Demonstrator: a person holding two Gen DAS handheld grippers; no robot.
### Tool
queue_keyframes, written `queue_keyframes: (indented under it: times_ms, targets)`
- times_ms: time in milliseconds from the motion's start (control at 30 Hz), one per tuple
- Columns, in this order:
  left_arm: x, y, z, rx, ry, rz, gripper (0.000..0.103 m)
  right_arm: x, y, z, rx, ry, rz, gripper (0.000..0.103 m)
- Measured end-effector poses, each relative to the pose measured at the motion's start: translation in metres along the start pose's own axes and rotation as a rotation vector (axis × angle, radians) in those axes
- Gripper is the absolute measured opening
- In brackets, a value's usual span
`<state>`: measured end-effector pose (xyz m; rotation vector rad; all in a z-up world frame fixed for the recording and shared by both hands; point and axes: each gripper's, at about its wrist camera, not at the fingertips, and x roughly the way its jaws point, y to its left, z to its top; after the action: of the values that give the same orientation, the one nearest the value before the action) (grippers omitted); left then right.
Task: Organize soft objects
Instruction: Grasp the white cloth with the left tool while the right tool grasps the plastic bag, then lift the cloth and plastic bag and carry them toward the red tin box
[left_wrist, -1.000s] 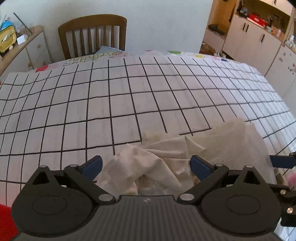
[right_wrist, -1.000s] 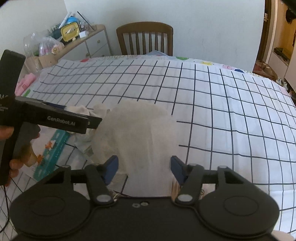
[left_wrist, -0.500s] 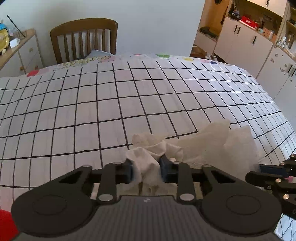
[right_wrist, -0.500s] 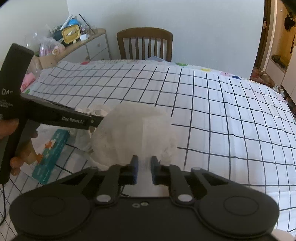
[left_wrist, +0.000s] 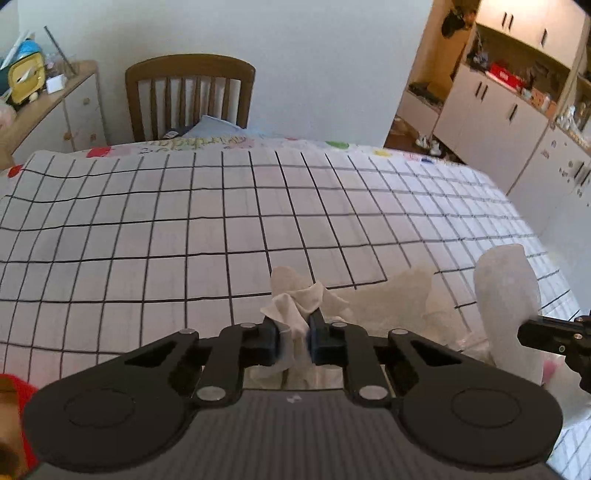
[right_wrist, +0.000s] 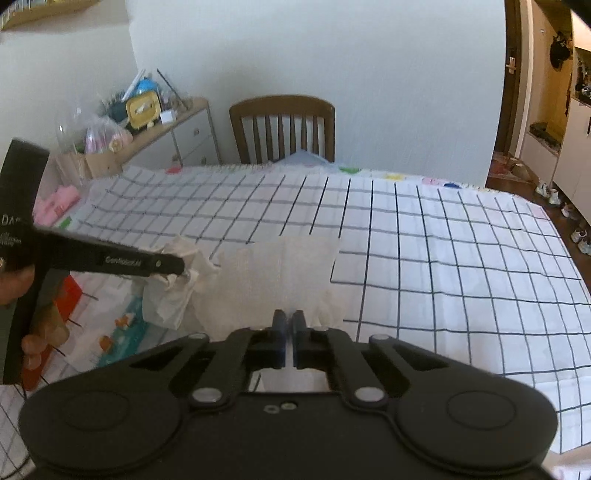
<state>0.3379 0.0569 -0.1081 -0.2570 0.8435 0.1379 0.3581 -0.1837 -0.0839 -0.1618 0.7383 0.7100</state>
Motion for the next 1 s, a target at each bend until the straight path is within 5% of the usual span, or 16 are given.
queue_keyframes:
  times_ms: [533, 1000]
  targets:
    - [-0.078, 0.001, -0.001, -0.032, -0.057, -0.111, 0.016, -0.042, 0.022, 0.002, -0.001, -0.041, 0.056, 0.003]
    - [-0.103, 0.001, -0.046, 0.012, 0.023, -0.155, 0.016, 0.035, 0.070, -0.008, -0.058, 0.099, 0.037, 0.003]
